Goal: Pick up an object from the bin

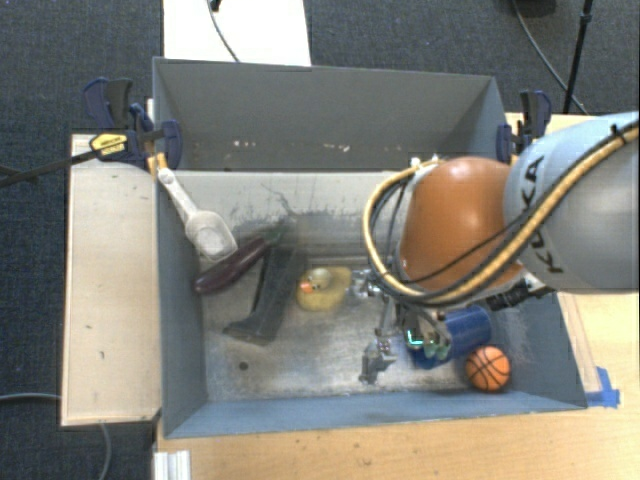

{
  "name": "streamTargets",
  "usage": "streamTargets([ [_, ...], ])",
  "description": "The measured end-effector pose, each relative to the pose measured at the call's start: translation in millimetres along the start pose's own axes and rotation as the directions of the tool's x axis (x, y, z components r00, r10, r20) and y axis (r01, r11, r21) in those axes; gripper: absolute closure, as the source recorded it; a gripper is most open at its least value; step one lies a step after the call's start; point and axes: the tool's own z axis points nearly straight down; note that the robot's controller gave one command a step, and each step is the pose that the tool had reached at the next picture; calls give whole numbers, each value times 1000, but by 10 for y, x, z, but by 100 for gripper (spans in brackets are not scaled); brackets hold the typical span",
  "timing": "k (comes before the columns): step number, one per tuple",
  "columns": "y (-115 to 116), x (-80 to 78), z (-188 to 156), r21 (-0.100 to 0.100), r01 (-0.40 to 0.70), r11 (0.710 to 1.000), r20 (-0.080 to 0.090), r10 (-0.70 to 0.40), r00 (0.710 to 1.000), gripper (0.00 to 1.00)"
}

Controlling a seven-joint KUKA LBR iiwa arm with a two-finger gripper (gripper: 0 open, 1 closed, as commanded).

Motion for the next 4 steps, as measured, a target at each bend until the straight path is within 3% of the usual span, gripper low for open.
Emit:
streamTargets([
  [1, -3, -19, -32, -1, -3, 1000, 7, 3, 1000, 0],
  [2, 59, -343, -6, 0, 70, 998, 8, -70, 998, 0],
  [3, 154, -625, 137, -1, 16, 1000, 11, -16, 1000, 0],
  [4, 305, -746, 122, -1, -7, 1000, 8, 7, 1000, 0],
])
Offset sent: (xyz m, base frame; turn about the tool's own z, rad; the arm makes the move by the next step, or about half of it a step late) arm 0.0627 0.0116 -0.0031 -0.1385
